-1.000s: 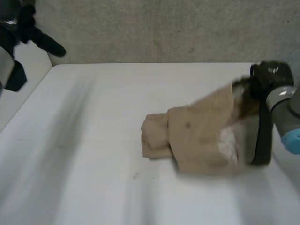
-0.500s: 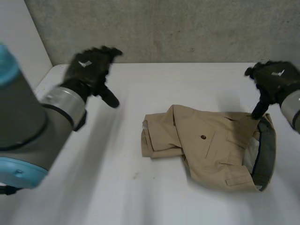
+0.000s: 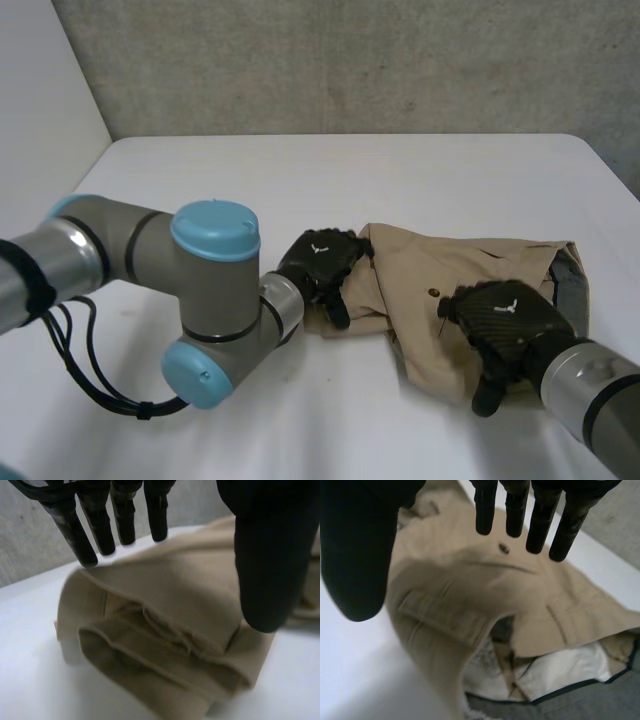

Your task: Fold the shorts.

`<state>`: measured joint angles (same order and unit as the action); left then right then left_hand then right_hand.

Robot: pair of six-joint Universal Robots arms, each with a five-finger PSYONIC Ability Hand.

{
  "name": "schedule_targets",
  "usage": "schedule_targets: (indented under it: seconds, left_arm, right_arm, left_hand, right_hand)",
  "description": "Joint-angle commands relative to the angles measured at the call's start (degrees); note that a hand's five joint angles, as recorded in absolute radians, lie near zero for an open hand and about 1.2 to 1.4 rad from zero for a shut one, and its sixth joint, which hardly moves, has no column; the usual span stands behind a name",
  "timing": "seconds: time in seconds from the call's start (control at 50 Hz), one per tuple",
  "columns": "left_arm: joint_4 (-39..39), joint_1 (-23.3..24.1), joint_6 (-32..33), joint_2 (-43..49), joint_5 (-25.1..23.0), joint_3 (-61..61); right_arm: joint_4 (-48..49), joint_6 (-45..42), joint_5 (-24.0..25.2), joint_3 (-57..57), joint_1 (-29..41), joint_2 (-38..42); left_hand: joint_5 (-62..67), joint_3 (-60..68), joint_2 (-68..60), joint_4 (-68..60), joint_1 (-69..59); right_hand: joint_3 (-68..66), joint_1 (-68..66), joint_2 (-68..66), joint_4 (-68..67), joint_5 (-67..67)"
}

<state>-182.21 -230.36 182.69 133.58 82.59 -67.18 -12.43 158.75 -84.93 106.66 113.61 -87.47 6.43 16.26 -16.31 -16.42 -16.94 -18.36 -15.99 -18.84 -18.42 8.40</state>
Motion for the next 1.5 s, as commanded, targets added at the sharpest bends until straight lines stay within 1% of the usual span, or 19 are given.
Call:
schedule_targets:
  seconds: [0.02, 0.04, 0.06, 0.2, 0.24, 0.28, 0.36, 0.48, 0.64, 0.74, 0.9, 1.02, 1.08, 1.12, 1.14, 1.16, 1.2, 1.28, 1.5]
  left_arm:
    - [0.02, -0.09, 7.40, 2.47, 3.27, 0.73]
    - [0.02, -0.09, 8.55, 1.86, 5.46, 0.73]
    - [0.10, 0.00, 8.73, 1.60, 6.70, 0.73]
    - [1.16, -0.09, 8.47, -13.93, 14.09, -4.09]
    - [1.25, -0.09, 8.47, -16.51, 14.00, -5.25]
    - [1.25, -0.35, 8.47, -30.14, 13.83, -9.44]
    - [1.25, -0.70, 8.38, -41.08, 13.91, -11.48]
    - [3.18, -1.76, 8.38, -47.62, 13.92, -12.80]
    - [4.06, -5.97, 7.86, -47.81, 13.83, -14.65]
    - [3.80, -9.40, 7.86, -44.30, 13.48, -15.44]
    - [0.64, -12.92, 8.56, -20.69, 12.86, -7.29]
    - [-5.33, -17.23, 12.51, -4.75, 13.47, 7.66]
    - [-10.17, -17.05, 15.14, -1.49, 13.48, 11.80]
    - [-11.67, -16.62, 15.41, -1.48, 13.91, 11.46]
    - [-11.67, -16.61, 15.41, -1.48, 13.92, 11.45]
    - [-11.67, -16.09, 15.41, -1.48, 13.83, 10.84]
    - [-11.41, -12.86, 15.67, -3.40, 13.83, 6.65]
    - [-11.15, -10.29, 15.68, -12.79, 14.18, -1.35]
    - [-3.86, -1.94, 13.22, -31.62, 19.80, -21.41]
  right_arm:
    - [4.34, -3.44, -0.77, 1.36, -1.02, 4.49]
    - [5.39, -4.58, -1.64, 0.84, -1.37, 4.85]
    - [5.84, -5.02, -2.08, 0.57, -1.73, 4.50]
    - [8.22, -5.99, -4.90, -5.66, -1.82, -3.40]
    - [7.60, -5.91, -5.07, -8.81, -1.82, -7.78]
    - [6.90, -5.82, -4.72, -12.07, -2.34, -11.22]
    - [4.97, -5.82, -4.64, -17.44, -2.43, -15.80]
    - [1.98, -5.82, -4.64, -22.98, -2.61, -16.68]
    - [-0.84, -5.99, -4.37, -24.57, -1.90, -13.26]
    - [-0.93, -5.82, -2.62, -24.30, -0.94, -5.11]
    - [0.91, -3.89, -0.68, -27.62, 1.43, 10.44]
    - [12.83, 4.62, -1.03, -33.17, 1.96, 20.22]
    - [24.45, 6.66, -2.78, -33.00, 1.87, 22.69]
    - [28.48, 6.40, -4.62, -33.18, 1.87, 23.82]
    - [31.22, 5.79, -5.85, -33.35, 1.96, 25.23]
    - [31.24, 4.56, -6.13, -33.62, 2.14, 26.20]
    - [29.58, 0.54, -6.83, -34.40, 2.84, 27.87]
    - [25.90, -4.23, -7.10, -32.32, 3.80, 25.53]
    - [11.73, -1.25, -6.48, -22.54, 3.37, 15.04]
  left_hand:
    - [39.19, 39.36, -39.32, -39.20, -38.68]
    - [59.68, 59.85, -59.81, -59.69, -59.18]
    - [63.53, 63.70, -63.66, -63.54, -63.02]
    - [63.57, 63.74, -63.69, -63.58, -63.06]
    - [63.57, 63.74, -63.69, -63.58, -63.06]
    - [63.57, 63.74, -63.69, -63.58, -63.06]
    - [63.57, 63.74, -63.69, -63.58, -63.06]
    - [63.57, 63.74, -63.69, -63.58, -63.06]
    - [63.57, 63.74, -63.69, -63.58, -63.06]
    - [63.57, 63.74, -63.69, -63.58, -63.06]
    - [63.57, 63.74, -63.69, -63.58, -63.06]
    - [63.57, 63.74, -63.69, -63.58, -63.06]
    - [37.30, 37.47, -37.42, -37.31, -36.79]
    - [8.73, 8.90, -8.86, -8.74, -8.22]
    - [8.59, 8.76, -8.71, -8.60, -8.08]
    - [-3.74, -3.57, 3.61, 3.73, 4.24]
    - [-6.43, -6.26, 6.31, 6.42, 6.94]
    - [-6.43, -6.26, 6.31, 6.42, 6.94]
    - [-3.53, -3.36, 3.40, 3.52, 4.04]
  right_hand:
    - [-49.94, -52.31, -49.46, -49.88, 49.90]
    - [-61.53, -63.89, -61.05, -61.47, 61.48]
    - [-61.64, -64.01, -61.16, -61.58, 61.60]
    - [-61.64, -64.01, -61.16, -61.58, 61.60]
    - [-61.64, -64.01, -61.16, -61.58, 61.60]
    - [-61.64, -64.01, -61.16, -61.58, 61.60]
    - [-61.64, -64.01, -61.16, -61.58, 61.60]
    - [-61.64, -64.01, -61.16, -61.58, 61.60]
    - [-61.64, -64.01, -61.16, -61.58, 61.60]
    - [-61.64, -64.01, -61.16, -61.58, 61.60]
    - [-61.64, -64.01, -61.16, -61.58, 61.60]
    - [-61.64, -64.01, -61.16, -61.58, 61.60]
    - [-61.64, -64.01, -61.16, -61.58, 61.60]
    - [-61.64, -64.01, -61.16, -61.58, 61.60]
    - [-61.64, -64.01, -61.16, -61.58, 61.60]
    - [-32.56, -34.93, -32.08, -32.50, 32.52]
    - [8.36, 5.99, 8.84, 8.42, -8.40]
    - [8.36, 5.99, 8.84, 8.42, -8.40]
    - [8.36, 5.99, 8.84, 8.42, -8.40]
